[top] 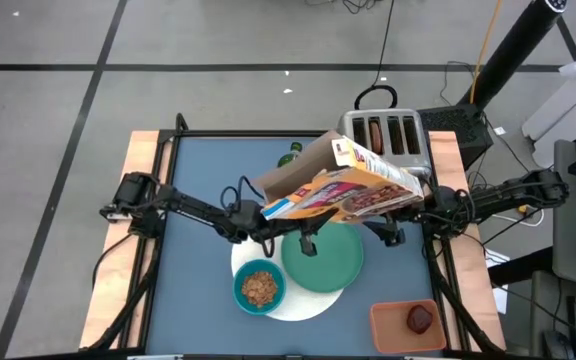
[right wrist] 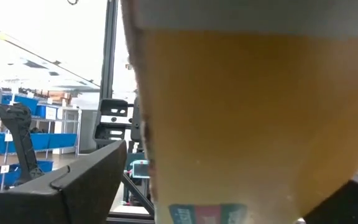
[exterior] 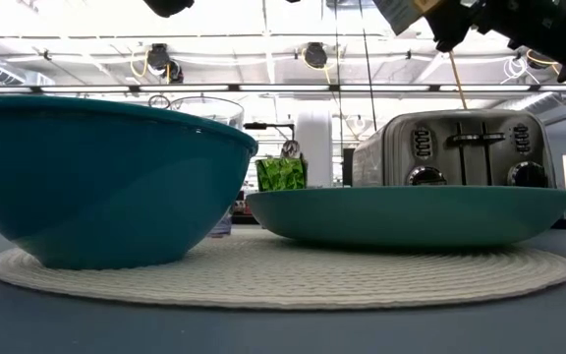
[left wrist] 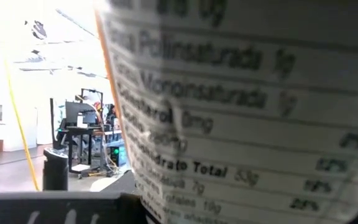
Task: Arrange a breakfast setting
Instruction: Pour the cereal from the cereal box into the blue bowl
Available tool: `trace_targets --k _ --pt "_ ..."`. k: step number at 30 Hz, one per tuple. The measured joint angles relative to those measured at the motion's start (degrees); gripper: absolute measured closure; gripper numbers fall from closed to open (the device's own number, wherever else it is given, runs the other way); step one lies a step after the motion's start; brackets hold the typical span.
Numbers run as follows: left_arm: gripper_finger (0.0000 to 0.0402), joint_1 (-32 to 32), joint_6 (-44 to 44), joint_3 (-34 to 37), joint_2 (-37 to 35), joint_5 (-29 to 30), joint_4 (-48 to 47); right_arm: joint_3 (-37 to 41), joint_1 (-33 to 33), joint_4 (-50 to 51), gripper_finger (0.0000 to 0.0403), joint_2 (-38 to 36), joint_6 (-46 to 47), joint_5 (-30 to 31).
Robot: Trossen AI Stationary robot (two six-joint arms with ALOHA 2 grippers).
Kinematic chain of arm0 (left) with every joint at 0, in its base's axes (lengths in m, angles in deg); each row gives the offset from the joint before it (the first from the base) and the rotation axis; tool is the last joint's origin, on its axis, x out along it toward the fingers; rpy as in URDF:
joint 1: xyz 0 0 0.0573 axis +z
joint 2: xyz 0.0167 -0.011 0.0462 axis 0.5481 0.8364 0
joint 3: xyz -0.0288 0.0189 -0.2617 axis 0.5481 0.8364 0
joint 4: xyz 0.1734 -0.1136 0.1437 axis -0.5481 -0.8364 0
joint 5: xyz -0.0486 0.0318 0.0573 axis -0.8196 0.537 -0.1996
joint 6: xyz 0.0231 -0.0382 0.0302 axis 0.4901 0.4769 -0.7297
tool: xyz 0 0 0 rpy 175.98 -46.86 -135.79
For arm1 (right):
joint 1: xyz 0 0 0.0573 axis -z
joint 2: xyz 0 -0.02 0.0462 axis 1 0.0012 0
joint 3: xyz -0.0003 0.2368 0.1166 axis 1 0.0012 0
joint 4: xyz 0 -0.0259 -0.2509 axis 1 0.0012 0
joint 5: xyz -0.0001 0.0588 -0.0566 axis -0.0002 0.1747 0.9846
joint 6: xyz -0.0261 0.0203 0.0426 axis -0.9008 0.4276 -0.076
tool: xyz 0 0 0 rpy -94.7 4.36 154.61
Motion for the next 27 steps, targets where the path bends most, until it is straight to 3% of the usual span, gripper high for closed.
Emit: trace_targets --k 10,16,22,27 --pt "0.0279 -1.08 -2.48 0.04 -2.01 4.19 -1.10 0.00 0.02 2.22 0.0008 -0.04 -0.91 0.07" --pt "0.0279 -1.24 -3.50 0.04 -9.24 4.85 -13.25 0.00 0.02 3.57 0.0009 -0.23 -1.92 0.12" --pt "0.0279 -1.51 -4.68 0.03 -18.21 12.09 -24.81 0.00 0.00 4.38 0.0009 -0.74 -1.81 0.00" --pt "0.0279 -2.64 -7.40 0.02 -26.07 21.92 -34.17 0.02 0.00 4.80 0.0009 -0.79 -1.81 0.00"
